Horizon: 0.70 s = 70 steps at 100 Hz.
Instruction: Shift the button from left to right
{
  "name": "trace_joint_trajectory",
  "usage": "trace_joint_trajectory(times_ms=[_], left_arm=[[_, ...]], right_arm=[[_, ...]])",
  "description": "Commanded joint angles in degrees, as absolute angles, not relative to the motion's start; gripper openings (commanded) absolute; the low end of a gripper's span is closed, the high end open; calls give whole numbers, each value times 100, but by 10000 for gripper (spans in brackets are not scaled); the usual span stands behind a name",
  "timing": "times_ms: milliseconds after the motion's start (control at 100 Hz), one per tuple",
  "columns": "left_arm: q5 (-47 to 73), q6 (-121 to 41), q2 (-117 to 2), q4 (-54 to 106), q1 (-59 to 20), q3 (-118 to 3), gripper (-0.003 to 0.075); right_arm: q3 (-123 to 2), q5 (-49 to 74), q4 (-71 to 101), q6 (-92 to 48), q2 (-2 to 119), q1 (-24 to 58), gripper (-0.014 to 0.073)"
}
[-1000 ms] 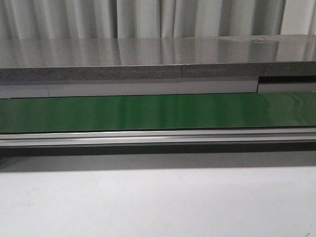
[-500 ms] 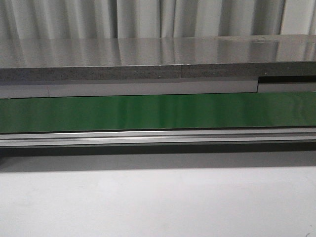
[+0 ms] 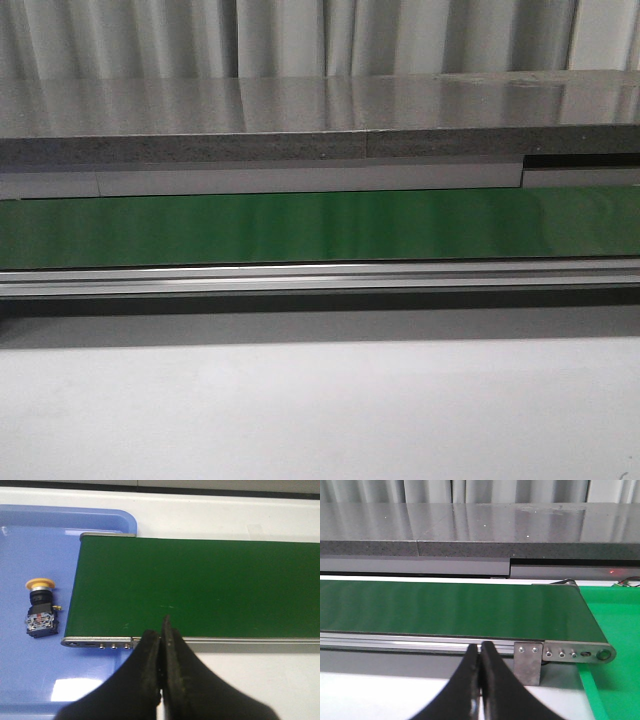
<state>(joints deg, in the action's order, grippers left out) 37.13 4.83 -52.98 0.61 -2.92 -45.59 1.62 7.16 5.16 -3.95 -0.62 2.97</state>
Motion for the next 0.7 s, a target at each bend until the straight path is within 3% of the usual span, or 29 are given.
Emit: trace_joint_trajectory(times_ms=[0, 80, 250, 320, 560, 690], left_arm=[[3433, 530, -5296, 60, -335, -4769, 4], [3456, 530, -5296, 60, -335, -4769, 90], [3479, 530, -5296, 50, -335, -4769, 431], [3479, 530, -5296, 50, -335, -4769, 516], [3544, 530, -5307, -83, -274, -4769, 537], [3566, 530, -5486, -83, 175, -4860, 537]], right_arm=[[72, 224, 473, -418, -177, 253, -67], [72, 224, 473, -418, -177, 253, -67], [72, 224, 473, -418, -177, 253, -67], [72, 224, 473, -418, -177, 253, -67], [72, 224, 473, -418, -177, 253, -67], [72, 224, 473, -418, -177, 253, -67]])
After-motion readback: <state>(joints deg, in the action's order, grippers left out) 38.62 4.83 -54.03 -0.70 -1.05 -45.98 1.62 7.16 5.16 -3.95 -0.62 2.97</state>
